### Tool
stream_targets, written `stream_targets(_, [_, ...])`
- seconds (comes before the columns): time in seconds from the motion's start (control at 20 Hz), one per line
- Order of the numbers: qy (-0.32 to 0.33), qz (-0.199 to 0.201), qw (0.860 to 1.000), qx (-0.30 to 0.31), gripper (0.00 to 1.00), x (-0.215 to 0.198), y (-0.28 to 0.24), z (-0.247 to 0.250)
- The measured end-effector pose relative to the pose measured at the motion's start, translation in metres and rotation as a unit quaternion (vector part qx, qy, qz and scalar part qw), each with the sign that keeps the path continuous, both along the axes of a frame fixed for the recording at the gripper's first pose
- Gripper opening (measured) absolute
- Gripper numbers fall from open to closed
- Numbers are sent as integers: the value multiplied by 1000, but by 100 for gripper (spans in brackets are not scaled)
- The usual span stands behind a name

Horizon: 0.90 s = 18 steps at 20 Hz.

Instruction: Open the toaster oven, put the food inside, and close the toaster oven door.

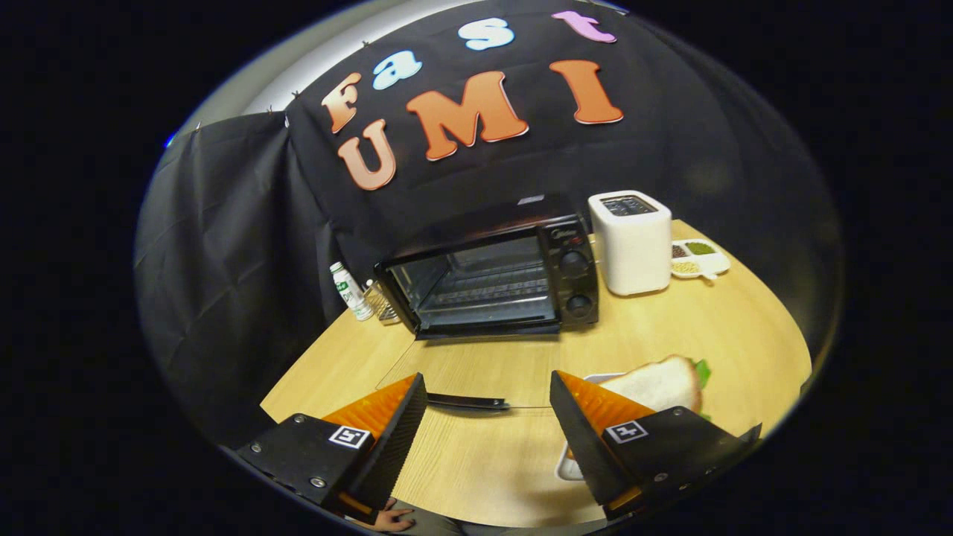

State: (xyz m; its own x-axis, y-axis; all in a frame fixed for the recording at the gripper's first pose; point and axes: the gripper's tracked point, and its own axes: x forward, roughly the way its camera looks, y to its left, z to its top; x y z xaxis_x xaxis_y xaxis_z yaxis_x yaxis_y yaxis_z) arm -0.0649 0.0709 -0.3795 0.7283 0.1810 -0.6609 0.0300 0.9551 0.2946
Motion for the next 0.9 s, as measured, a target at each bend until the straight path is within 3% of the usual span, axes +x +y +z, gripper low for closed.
stream_targets(0.45, [26, -87, 995, 34, 97, -16, -94, 5])
stream_targets(0.75, [97, -102, 986, 93, 96, -40, -101, -47])
stream_targets(0.9, [117, -109, 981, 106, 88, -38, -105, -68])
